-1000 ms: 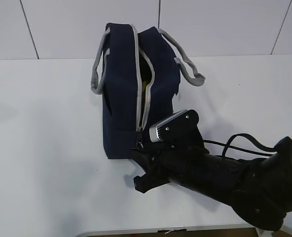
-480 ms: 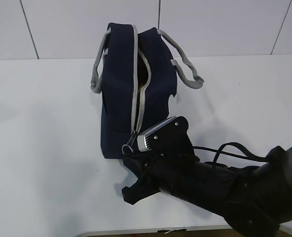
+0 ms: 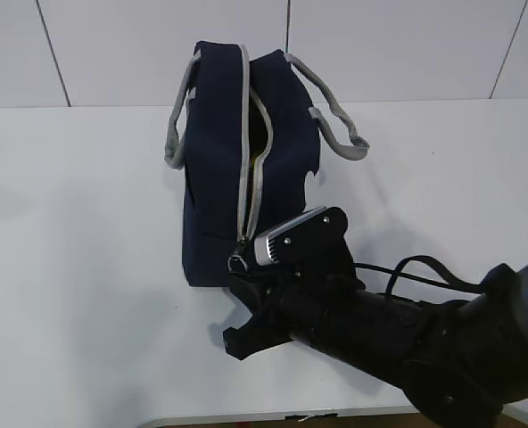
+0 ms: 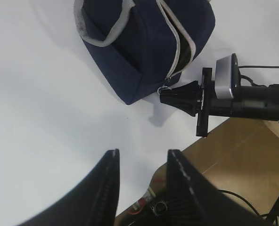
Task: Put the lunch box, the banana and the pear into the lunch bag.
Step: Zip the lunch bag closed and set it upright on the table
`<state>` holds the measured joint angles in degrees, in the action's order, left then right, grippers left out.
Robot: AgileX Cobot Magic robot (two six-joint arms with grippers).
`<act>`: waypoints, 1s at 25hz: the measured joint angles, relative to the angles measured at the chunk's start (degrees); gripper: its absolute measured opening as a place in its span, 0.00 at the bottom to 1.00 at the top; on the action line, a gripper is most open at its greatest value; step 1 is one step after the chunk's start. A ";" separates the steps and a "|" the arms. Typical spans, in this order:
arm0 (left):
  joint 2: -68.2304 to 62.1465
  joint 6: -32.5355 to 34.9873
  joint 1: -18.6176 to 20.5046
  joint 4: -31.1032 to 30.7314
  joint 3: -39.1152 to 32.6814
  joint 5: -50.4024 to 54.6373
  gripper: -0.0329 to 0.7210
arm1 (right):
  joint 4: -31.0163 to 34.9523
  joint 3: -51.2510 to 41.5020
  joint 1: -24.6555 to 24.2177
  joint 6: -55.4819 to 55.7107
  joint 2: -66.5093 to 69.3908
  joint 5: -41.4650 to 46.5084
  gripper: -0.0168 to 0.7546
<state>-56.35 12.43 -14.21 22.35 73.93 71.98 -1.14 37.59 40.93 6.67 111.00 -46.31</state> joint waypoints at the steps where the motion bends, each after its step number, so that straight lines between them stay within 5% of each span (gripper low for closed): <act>1: 0.00 0.00 0.00 0.00 0.00 0.00 0.36 | 0.12 0.00 0.00 0.00 0.00 0.00 0.05; 25: -0.22 0.00 0.00 1.80 0.00 0.00 0.36 | 0.02 0.00 0.00 0.00 -3.21 2.15 0.05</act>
<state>-56.57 12.43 -14.21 24.15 73.93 71.98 -1.12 37.59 40.93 6.67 107.80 -44.15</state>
